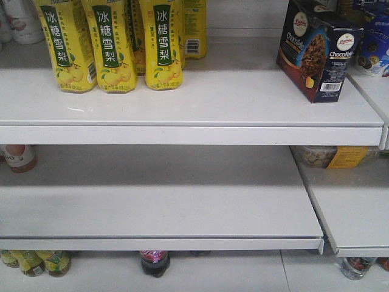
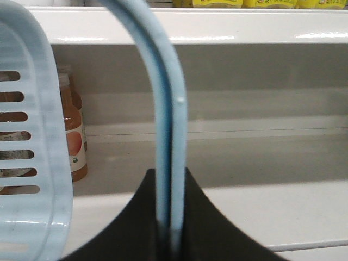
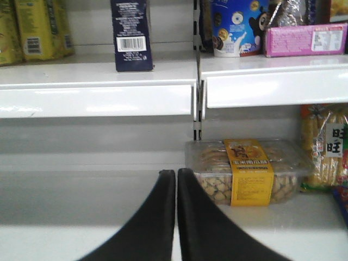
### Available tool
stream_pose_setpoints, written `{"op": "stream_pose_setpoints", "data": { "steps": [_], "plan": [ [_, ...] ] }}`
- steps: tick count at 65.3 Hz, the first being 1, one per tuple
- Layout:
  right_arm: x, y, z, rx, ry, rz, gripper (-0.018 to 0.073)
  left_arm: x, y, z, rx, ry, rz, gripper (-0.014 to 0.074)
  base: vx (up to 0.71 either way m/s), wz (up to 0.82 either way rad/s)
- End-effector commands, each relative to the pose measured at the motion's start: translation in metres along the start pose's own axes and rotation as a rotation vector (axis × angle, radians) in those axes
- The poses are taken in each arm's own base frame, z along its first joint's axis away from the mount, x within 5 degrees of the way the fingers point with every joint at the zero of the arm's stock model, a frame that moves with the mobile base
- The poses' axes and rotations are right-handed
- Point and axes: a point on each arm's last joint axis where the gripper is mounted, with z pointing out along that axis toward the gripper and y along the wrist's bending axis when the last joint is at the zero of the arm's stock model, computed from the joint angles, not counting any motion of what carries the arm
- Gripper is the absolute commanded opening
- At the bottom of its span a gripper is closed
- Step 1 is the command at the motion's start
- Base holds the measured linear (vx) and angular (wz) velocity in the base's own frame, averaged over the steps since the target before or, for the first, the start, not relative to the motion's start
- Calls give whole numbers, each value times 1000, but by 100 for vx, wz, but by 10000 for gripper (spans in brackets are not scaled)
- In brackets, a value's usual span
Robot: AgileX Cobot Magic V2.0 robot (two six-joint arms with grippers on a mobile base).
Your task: Left arm holds basket, right arm returns cookies
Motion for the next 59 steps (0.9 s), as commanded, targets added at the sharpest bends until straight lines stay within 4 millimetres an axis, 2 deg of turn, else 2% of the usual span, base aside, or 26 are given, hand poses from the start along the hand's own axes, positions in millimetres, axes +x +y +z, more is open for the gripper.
{"op": "stream_pose_setpoints", "data": {
  "steps": [1, 26, 42, 51, 59],
  "plan": [
    [-7, -2, 0, 22, 4, 8, -8, -18, -1, -4, 9, -139, 25, -6, 0, 0],
    [2, 7, -1, -75, 87, -206, -8, -18, -1, -4, 9, -139, 25, -6, 0, 0],
    [-2, 0, -1, 67, 54, -134, -8, -18, -1, -4, 9, -139, 25, -6, 0, 0],
    [-6, -1, -8, 97, -15, -126, -8, -18, -1, -4, 9, -139, 25, -6, 0, 0],
    [5, -2, -9, 102, -58, -100, -8, -18, -1, -4, 9, -139, 25, -6, 0, 0]
  ]
}}
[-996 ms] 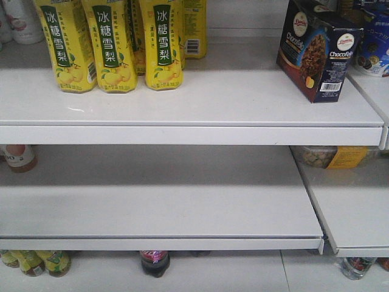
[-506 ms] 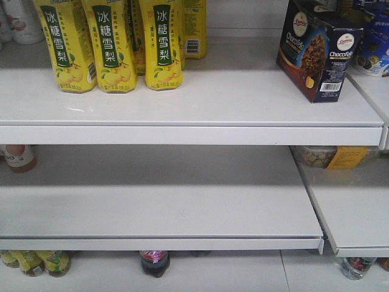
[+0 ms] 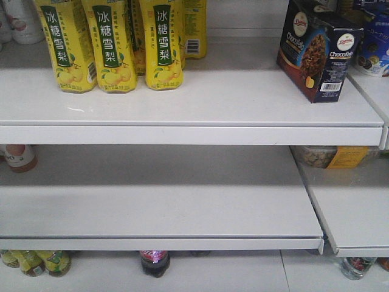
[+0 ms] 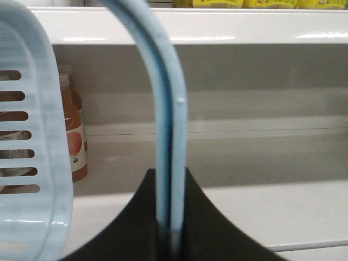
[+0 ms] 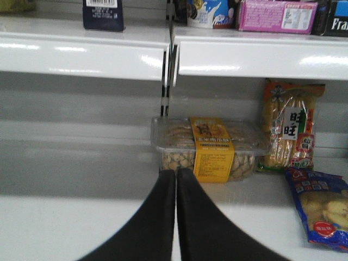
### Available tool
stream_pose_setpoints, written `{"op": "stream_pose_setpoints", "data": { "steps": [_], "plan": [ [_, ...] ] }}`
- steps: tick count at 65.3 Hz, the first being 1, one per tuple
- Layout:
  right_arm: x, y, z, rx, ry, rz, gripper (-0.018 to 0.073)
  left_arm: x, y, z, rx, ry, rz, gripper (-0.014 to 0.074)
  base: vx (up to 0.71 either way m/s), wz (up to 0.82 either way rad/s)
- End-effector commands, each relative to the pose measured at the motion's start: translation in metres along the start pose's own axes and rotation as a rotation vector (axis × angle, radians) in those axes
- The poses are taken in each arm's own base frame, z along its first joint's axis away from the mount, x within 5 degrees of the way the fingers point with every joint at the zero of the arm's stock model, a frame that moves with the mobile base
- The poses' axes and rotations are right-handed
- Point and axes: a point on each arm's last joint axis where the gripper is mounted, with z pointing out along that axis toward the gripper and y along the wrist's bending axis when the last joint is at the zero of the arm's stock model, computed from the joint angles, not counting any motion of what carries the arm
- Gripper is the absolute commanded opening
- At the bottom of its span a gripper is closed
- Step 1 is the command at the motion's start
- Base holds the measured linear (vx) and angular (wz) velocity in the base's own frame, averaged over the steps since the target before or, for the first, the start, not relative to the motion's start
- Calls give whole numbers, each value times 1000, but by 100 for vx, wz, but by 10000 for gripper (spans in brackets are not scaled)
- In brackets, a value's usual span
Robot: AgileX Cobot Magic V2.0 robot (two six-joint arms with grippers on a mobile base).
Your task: Left arm holds basket, right arm returns cookies
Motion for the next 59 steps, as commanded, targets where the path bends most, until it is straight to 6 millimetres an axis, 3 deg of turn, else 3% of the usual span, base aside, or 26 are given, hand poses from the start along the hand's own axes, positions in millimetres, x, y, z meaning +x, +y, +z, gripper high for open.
{"op": "stream_pose_setpoints", "data": {
  "steps": [1, 12, 59],
  "plan": [
    [-5, 0, -1, 9, -131, 14, -8, -18, -1, -4, 9, -139, 25, -6, 0, 0],
    [22, 5, 1, -25, -215, 42, -8, -18, -1, -4, 9, -139, 25, -6, 0, 0],
    [28, 8, 1, -86, -147, 50, -8, -18, -1, -3, 9, -137, 25, -6, 0, 0]
  ]
}}
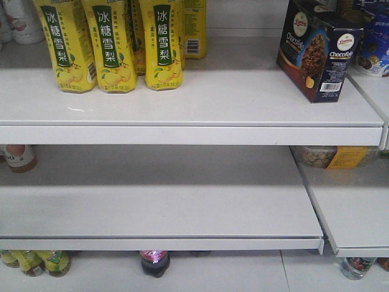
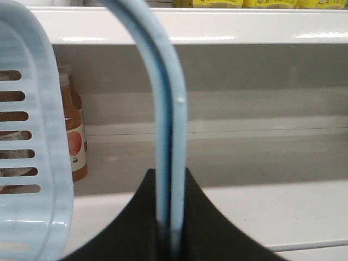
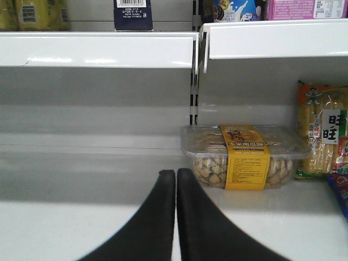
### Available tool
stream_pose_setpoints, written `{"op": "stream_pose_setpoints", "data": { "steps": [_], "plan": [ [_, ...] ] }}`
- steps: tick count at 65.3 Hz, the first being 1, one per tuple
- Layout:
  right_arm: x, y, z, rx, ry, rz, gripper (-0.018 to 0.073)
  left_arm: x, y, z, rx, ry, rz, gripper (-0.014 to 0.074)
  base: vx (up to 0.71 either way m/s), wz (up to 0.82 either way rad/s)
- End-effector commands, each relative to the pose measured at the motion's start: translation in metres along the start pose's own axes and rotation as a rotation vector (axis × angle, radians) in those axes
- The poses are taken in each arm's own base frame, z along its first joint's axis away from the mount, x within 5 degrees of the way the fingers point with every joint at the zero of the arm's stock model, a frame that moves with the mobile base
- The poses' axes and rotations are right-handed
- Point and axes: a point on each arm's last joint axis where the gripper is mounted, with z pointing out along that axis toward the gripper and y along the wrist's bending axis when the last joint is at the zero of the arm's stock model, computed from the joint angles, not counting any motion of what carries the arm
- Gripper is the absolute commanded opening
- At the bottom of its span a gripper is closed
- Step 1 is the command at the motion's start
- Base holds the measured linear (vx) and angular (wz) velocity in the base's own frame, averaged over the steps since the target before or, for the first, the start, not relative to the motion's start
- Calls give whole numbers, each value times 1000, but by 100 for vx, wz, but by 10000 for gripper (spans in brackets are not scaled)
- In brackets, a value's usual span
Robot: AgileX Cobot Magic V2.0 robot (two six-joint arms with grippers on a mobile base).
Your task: Left arm holds basket, right arm returns cookies
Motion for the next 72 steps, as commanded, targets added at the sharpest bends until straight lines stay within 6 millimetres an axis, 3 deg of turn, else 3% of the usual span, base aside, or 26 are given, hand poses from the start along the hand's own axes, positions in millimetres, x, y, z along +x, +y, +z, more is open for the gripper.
{"op": "stream_pose_setpoints", "data": {
  "steps": [1, 72],
  "plan": [
    [-6, 0, -1, -2, -77, -13, -8, -18, -1, -4, 9, -138, 25, -6, 0, 0],
    [-6, 0, -1, -2, -77, -13, -8, -18, -1, -4, 9, -138, 25, -6, 0, 0]
  ]
}}
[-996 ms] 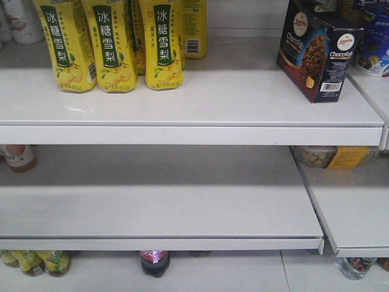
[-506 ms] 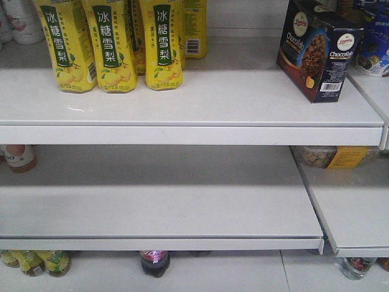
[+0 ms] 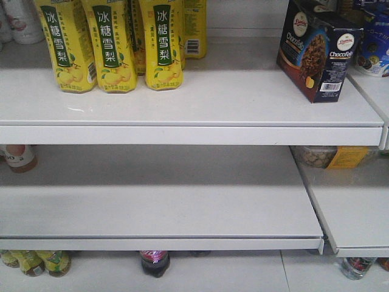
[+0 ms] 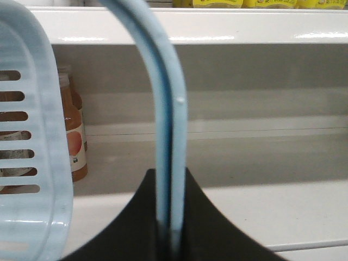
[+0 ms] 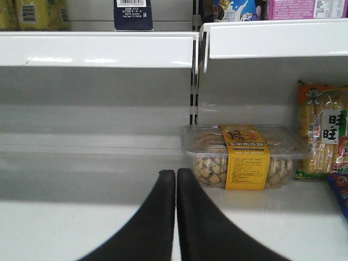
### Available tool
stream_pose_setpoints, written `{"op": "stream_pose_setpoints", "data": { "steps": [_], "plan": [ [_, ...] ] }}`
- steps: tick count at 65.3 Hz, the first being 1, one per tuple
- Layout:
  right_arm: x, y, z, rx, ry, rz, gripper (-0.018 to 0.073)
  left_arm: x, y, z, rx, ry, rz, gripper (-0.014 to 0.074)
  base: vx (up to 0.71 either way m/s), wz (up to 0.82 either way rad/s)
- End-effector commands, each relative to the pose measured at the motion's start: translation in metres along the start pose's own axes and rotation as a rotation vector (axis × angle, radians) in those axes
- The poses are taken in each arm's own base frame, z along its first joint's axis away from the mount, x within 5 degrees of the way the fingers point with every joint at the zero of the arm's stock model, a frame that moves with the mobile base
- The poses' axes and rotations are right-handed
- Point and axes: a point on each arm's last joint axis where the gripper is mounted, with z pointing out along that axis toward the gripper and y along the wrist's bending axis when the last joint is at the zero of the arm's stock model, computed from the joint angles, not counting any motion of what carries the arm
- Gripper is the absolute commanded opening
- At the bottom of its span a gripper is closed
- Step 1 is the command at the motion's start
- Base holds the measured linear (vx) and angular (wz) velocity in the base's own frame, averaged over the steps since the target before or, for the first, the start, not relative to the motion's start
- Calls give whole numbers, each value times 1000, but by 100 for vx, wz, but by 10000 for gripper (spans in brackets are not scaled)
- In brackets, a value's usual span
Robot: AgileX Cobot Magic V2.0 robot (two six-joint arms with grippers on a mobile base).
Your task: Left arm holds basket, right arm returns cookies
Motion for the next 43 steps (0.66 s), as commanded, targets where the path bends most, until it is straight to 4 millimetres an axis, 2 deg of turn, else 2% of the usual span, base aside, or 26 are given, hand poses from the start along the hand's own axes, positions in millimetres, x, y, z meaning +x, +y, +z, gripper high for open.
{"op": "stream_pose_setpoints", "data": {
  "steps": [1, 43],
  "plan": [
    [-6, 0, -1, -2, -77, -12, -8, -18, -1, -4, 9, -138, 25, -6, 0, 0],
    [-6, 0, -1, -2, -77, -12, -8, -18, -1, -4, 9, -138, 25, -6, 0, 0]
  ]
}}
